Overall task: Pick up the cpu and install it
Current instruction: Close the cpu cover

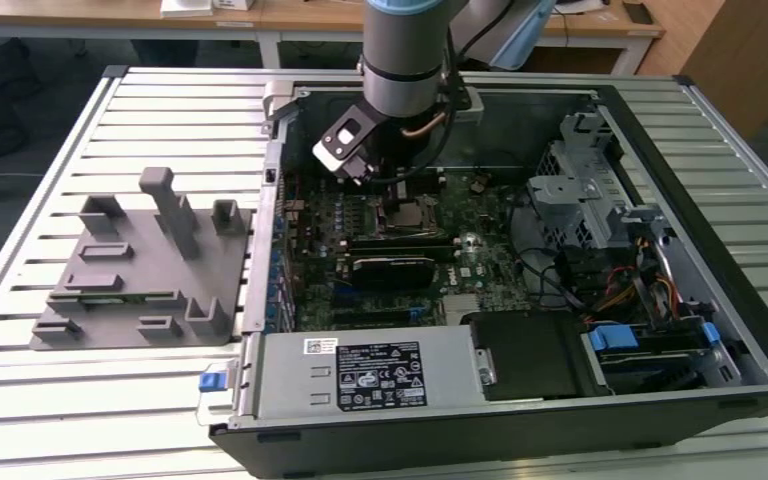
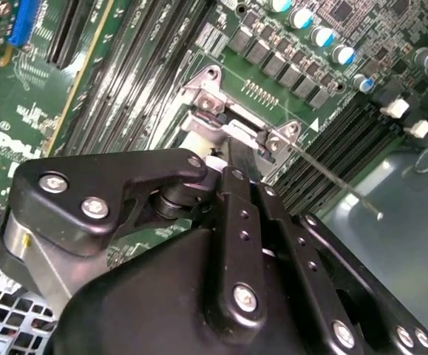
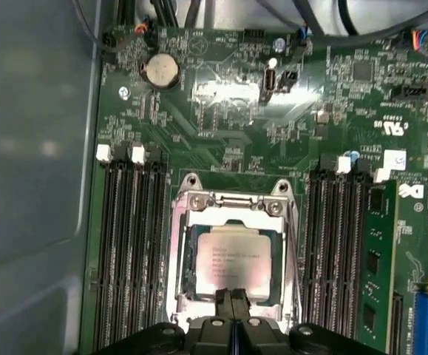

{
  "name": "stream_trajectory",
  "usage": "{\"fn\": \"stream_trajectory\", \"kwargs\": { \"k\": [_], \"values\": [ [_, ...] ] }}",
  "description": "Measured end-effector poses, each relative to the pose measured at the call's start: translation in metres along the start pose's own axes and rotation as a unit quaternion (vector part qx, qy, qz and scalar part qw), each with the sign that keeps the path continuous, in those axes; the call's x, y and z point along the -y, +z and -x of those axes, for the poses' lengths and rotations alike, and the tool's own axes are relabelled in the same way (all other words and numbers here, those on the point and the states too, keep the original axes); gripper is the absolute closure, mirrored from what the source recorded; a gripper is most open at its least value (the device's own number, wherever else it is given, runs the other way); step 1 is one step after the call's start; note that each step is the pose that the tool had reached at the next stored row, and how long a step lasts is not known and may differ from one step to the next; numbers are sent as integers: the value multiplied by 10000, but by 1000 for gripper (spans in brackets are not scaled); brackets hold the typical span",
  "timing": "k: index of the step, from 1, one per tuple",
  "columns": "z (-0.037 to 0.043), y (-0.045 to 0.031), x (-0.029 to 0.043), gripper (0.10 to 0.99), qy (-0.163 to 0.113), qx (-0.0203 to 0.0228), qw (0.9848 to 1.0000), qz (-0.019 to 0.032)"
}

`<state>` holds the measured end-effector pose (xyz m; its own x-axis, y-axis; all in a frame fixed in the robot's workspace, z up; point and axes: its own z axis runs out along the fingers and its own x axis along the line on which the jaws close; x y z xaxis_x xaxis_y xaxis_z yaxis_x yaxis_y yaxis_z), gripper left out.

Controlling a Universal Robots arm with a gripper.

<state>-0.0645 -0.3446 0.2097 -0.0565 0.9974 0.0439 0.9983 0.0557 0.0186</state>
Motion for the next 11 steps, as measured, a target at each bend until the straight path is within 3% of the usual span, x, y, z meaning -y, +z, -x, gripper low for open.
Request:
{"fn": "stream_trajectory", "kwargs": {
  "k": [11],
  "values": [
    [1, 89, 13, 980, -1, 0, 10000, 0]
  ]
}}
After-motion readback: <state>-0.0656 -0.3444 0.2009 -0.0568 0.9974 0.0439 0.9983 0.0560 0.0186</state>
